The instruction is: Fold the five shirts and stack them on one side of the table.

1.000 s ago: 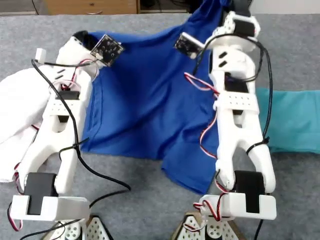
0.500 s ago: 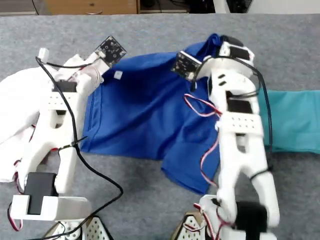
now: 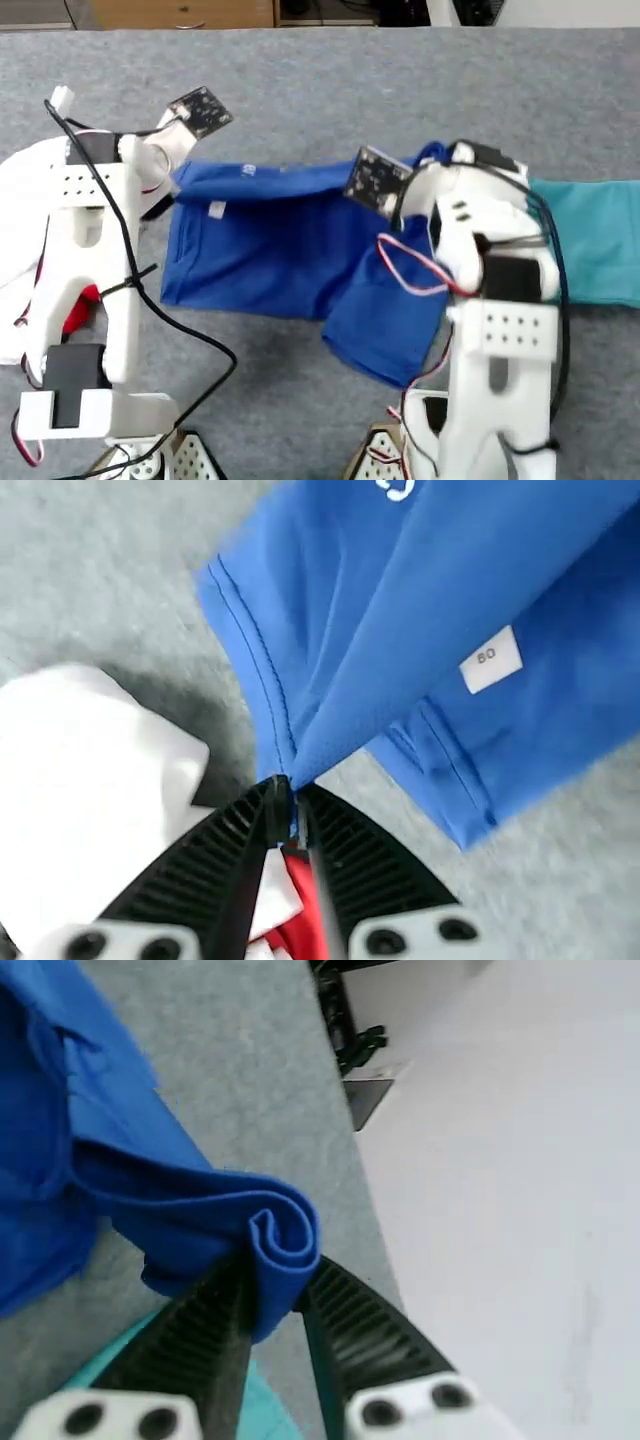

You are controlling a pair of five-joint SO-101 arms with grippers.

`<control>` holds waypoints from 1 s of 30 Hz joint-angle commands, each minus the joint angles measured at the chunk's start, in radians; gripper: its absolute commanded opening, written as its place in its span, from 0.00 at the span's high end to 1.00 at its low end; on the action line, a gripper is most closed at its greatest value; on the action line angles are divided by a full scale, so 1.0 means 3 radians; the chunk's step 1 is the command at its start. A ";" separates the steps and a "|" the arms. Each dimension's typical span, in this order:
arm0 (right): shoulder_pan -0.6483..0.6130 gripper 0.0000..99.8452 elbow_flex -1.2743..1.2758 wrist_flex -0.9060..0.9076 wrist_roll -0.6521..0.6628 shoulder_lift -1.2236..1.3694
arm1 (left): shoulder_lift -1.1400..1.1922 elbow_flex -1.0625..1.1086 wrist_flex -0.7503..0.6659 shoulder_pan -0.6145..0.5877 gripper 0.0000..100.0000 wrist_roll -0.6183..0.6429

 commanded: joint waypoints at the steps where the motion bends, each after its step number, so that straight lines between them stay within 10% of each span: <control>1: 0.0069 1.00 -0.0003 0.0425 0.0010 -0.0289 | -0.0023 -0.0179 0.0184 -0.0107 0.98 -0.0041; 30: 0.0069 1.00 0.0238 0.2266 0.0005 -0.0949 | -0.0013 0.0511 0.0511 -0.0409 0.98 -0.0159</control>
